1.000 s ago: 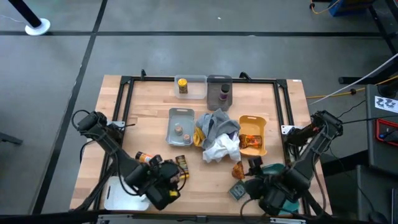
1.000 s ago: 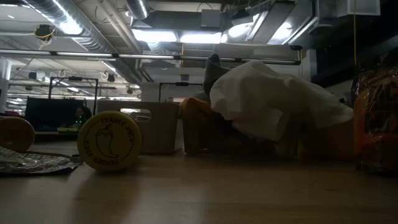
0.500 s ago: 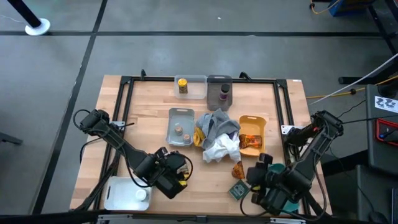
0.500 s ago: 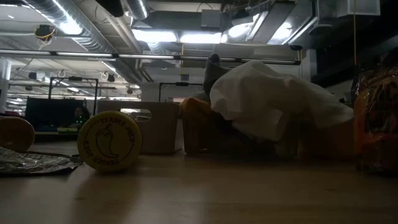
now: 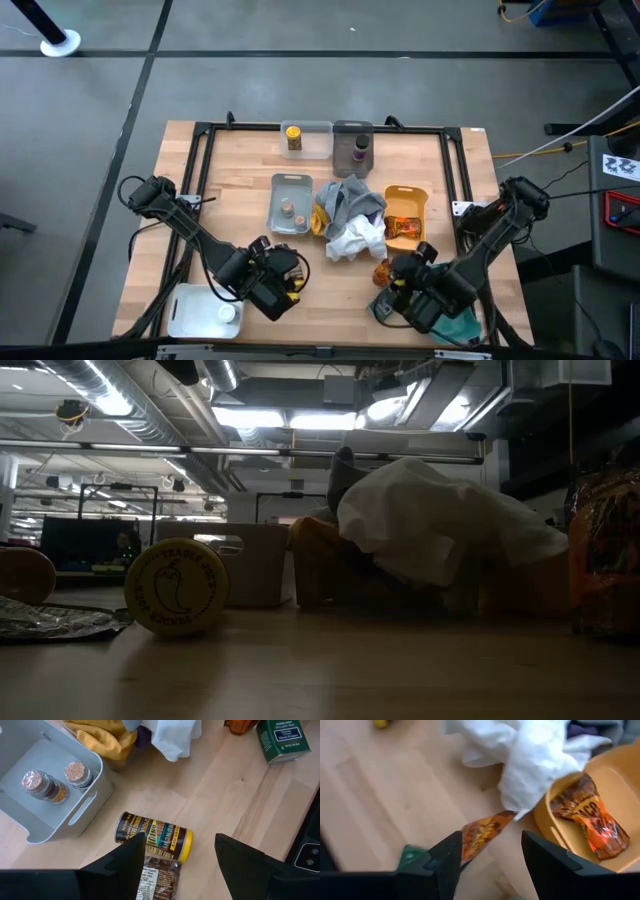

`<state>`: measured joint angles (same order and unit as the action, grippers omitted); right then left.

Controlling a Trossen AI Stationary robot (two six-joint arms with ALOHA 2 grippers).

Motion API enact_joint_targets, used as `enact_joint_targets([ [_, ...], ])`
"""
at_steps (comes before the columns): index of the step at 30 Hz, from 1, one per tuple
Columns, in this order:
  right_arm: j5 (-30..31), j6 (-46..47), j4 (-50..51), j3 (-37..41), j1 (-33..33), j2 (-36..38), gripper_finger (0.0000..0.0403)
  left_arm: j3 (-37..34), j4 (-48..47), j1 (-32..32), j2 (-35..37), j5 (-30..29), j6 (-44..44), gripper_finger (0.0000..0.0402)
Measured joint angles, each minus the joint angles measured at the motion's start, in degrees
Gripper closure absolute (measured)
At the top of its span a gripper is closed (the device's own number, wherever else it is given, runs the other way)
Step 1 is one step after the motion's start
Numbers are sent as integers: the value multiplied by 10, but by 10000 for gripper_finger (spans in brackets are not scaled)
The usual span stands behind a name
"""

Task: Sort spices by type
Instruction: Put the right orange seasoning pack into the yellow bin

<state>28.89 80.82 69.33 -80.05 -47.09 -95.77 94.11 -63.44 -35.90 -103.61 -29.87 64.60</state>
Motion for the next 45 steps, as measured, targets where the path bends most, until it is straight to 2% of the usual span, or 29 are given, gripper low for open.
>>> enact_joint_targets([
  [5, 0, 16, -34, 48, 5, 0, 196, 0, 0, 0, 0, -1, 0, 178],
  [13, -4, 14, -163, 131, 7, 0, 196, 0, 0, 0, 0, -6, 1, 178],
  [22, -4, 11, -216, 209, 7, 0, 206, 0, 0, 0, 0, -6, 1, 178],
  [26, 3, -9, -233, 223, 7, 0, 253, 0, 0, 0, 0, -6, 1, 178],
  [32, 6, -64, -232, 223, 7, 0, 372, 0, 0, 0, 0, -11, 1, 178],
  [34, 3, -88, -221, 218, 7, 0, 387, 0, 0, 0, 0, -13, 1, 178],
  [40, -7, -119, -101, 146, 6, 0, 362, 0, 0, 0, 0, -15, 3, 178],
  [45, 6, -172, 31, 61, 6, 0, 389, 0, 0, 0, 0, -19, 10, 178],
])
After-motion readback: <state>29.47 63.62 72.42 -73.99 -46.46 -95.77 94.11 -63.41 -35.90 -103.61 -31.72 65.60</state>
